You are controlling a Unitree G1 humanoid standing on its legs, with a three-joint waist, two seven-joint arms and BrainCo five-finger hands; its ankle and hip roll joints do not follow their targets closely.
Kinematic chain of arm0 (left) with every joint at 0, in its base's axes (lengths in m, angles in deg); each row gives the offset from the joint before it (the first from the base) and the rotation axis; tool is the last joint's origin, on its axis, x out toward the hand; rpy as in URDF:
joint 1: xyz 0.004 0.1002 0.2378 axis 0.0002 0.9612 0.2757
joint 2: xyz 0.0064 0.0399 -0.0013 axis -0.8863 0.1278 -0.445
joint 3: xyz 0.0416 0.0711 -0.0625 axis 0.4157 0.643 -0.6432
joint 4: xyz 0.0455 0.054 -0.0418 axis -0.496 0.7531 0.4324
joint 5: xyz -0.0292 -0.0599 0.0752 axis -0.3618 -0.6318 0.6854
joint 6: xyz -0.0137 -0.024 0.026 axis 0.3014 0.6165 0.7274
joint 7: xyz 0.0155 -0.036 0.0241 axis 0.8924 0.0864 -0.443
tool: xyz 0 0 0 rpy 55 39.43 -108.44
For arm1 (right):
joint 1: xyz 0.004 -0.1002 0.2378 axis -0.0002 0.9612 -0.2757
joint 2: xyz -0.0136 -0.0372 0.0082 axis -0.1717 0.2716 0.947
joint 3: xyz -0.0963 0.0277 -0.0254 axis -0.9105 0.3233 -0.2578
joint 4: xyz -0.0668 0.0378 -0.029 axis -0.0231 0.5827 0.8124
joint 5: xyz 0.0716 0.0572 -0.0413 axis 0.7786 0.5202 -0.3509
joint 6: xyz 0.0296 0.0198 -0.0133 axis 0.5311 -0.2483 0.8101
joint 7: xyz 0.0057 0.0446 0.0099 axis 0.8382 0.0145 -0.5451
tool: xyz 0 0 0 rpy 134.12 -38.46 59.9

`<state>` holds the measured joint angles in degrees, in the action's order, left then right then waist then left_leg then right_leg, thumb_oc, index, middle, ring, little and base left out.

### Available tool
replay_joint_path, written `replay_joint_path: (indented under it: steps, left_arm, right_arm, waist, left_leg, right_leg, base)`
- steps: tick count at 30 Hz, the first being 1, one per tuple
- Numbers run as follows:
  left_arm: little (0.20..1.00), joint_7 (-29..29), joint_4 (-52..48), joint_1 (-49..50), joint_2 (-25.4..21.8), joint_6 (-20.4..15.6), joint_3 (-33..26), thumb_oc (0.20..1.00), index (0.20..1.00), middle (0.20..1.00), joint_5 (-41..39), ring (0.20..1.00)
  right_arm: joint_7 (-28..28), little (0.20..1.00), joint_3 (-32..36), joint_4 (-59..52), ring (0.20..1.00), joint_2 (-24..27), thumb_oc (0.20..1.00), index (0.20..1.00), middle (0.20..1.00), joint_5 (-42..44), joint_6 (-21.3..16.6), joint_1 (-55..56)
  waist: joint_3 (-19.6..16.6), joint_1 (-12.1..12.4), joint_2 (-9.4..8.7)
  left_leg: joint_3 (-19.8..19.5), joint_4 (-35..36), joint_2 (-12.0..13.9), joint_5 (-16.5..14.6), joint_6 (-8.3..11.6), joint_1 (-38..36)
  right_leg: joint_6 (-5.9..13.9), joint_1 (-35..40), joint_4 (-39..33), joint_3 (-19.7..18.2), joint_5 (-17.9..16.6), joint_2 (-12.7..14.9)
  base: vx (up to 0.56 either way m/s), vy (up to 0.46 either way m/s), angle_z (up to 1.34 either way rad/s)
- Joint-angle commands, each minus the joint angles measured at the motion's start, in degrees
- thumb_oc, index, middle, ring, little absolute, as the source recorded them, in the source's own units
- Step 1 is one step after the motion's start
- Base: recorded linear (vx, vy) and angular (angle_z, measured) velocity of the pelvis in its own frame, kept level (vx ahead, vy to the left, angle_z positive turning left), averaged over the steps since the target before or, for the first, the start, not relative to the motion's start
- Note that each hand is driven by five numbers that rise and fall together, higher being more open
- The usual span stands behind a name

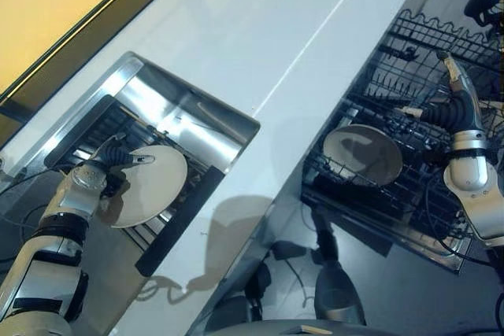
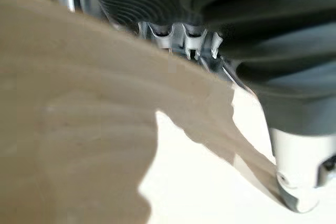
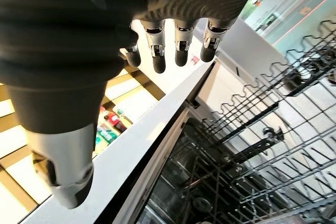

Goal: Pick up plates and place into dishwasher.

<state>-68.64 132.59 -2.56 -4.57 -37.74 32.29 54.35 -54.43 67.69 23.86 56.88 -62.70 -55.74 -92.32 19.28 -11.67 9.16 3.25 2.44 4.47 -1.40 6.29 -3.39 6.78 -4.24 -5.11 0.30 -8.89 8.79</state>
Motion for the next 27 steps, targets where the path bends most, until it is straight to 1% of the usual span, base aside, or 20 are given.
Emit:
replay_joint_path:
  steps: [1,3,5,6,9,14,17,18,22,24,27]
  left_arm:
    - [1.000,15.72,1.90,3.65,-1.34,1.24,3.84,1.000,1.000,1.000,-3.86,1.000]
    - [1.000,23.11,-1.85,5.82,-2.58,0.45,4.78,1.000,1.000,1.000,-5.77,1.000]
    - [1.000,28.98,-5.44,7.34,-3.82,0.62,4.88,1.000,1.000,1.000,-8.39,1.000]
    - [1.000,32.37,-7.95,8.18,-5.18,1.03,5.11,1.000,1.000,1.000,-9.81,1.000]
    - [1.000,37.23,-12.35,9.99,-7.65,0.52,5.43,1.000,1.000,1.000,-11.36,1.000]
    - [1.000,40.92,-20.15,12.47,-11.65,-0.05,5.10,1.000,1.000,1.000,-12.80,1.000]
    - [1.000,42.24,-25.93,13.41,-14.12,0.91,4.44,1.000,1.000,1.000,-12.62,1.000]
    - [1.000,43.02,-27.36,13.69,-14.91,0.35,4.08,1.000,1.000,1.000,-12.50,1.000]
    - [1.000,45.71,-36.62,15.90,-17.66,2.69,2.27,1.000,1.000,1.000,-12.65,1.000]
    - [1.000,47.48,-40.40,17.42,-18.65,3.21,1.76,1.000,1.000,1.000,-12.24,1.000]
    - [1.000,48.36,-44.69,19.33,-19.02,3.67,1.28,1.000,1.000,1.000,-12.21,1.000]
  right_arm:
    - [0.12,1.000,0.25,-2.25,1.000,2.66,1.000,1.000,1.000,-0.25,-1.95,-2.80]
    - [-0.21,1.000,0.32,-2.33,1.000,2.60,1.000,1.000,1.000,-0.72,-1.90,-2.18]
    - [-0.59,1.000,0.40,-2.16,1.000,2.75,1.000,1.000,1.000,-0.62,-2.00,-1.40]
    - [-0.61,1.000,0.66,-2.22,1.000,3.08,1.000,1.000,1.000,-0.40,-1.90,-0.80]
    - [-1.04,1.000,1.14,-1.98,1.000,2.97,1.000,1.000,1.000,-0.30,-2.70,0.85]
    - [-1.99,1.000,1.93,-2.68,1.000,2.84,1.000,1.000,1.000,0.52,-2.50,3.93]
    - [-2.45,1.000,2.49,-3.13,1.000,2.40,1.000,1.000,1.000,1.05,-2.23,5.05]
    - [-2.60,1.000,2.75,-3.46,1.000,2.26,1.000,1.000,1.000,1.29,-1.90,5.31]
    - [-3.70,1.000,3.85,-4.46,1.000,1.08,1.000,1.000,1.000,1.59,-0.91,7.04]
    - [-4.09,1.000,4.31,-4.86,1.000,0.49,1.000,1.000,1.000,1.80,-0.62,7.89]
    - [-5.12,1.000,4.16,-5.30,1.000,0.14,1.000,1.000,1.000,2.23,0.21,8.56]
  waist:
    - [-3.98,1.00,-2.63]
    - [-4.33,1.56,-2.02]
    - [-4.79,2.08,-1.68]
    - [-5.16,2.39,-1.37]
    - [-6.05,3.02,-0.89]
    - [-8.21,4.57,-0.61]
    - [-9.18,5.55,-0.71]
    - [-9.44,5.93,-0.79]
    - [-10.41,7.29,-1.19]
    - [-10.79,7.77,-1.48]
    - [-11.20,8.44,-2.05]
  left_leg:
    - [1.76,-4.71,0.25,0.55,-1.04,6.00]
    - [1.54,-4.57,0.20,0.47,-1.06,5.56]
    - [1.32,-4.37,0.21,0.40,-1.08,5.10]
    - [1.28,-4.16,0.26,0.29,-1.09,4.69]
    - [1.19,-3.81,0.28,0.23,-1.10,4.02]
    - [0.65,-3.75,0.24,-0.20,-1.13,3.11]
    - [0.17,-3.86,0.40,-0.32,-1.02,2.95]
    - [0.03,-3.88,0.54,-0.36,-0.99,2.86]
    - [-0.81,-4.14,0.99,0.09,-0.96,3.31]
    - [-1.24,-4.28,1.19,0.11,-0.87,3.43]
    - [-2.02,-4.37,1.45,0.19,-0.71,3.59]
  right_leg:
    - [3.34,-1.86,14.50,-2.67,12.97,5.07]
    - [3.33,-1.13,14.14,-2.06,12.94,5.18]
    - [3.34,-0.40,13.76,-1.59,12.94,5.23]
    - [3.34,0.12,13.52,-1.24,13.04,5.27]
    - [3.30,1.17,13.04,-0.53,13.13,5.18]
    - [3.24,3.05,12.38,1.05,13.50,5.05]
    - [3.23,3.83,11.97,1.83,13.47,4.88]
    - [3.21,4.11,11.89,2.16,13.50,4.83]
    - [3.02,4.59,11.46,3.22,12.92,4.33]
    - [2.98,4.89,11.37,3.63,12.96,4.11]
    - [2.93,5.33,11.24,4.26,13.00,3.81]
  base:
    - [0.00,0.000,0.00]
    - [0.01,-0.007,0.02]
    - [0.02,-0.030,0.06]
    - [0.02,-0.029,0.10]
    - [0.02,-0.055,0.15]
    - [0.01,-0.083,0.05]
    - [-0.02,-0.104,0.12]
    - [-0.04,-0.107,0.16]
    - [-0.08,-0.134,0.14]
    - [-0.03,-0.112,0.15]
    - [-0.03,-0.113,0.13]
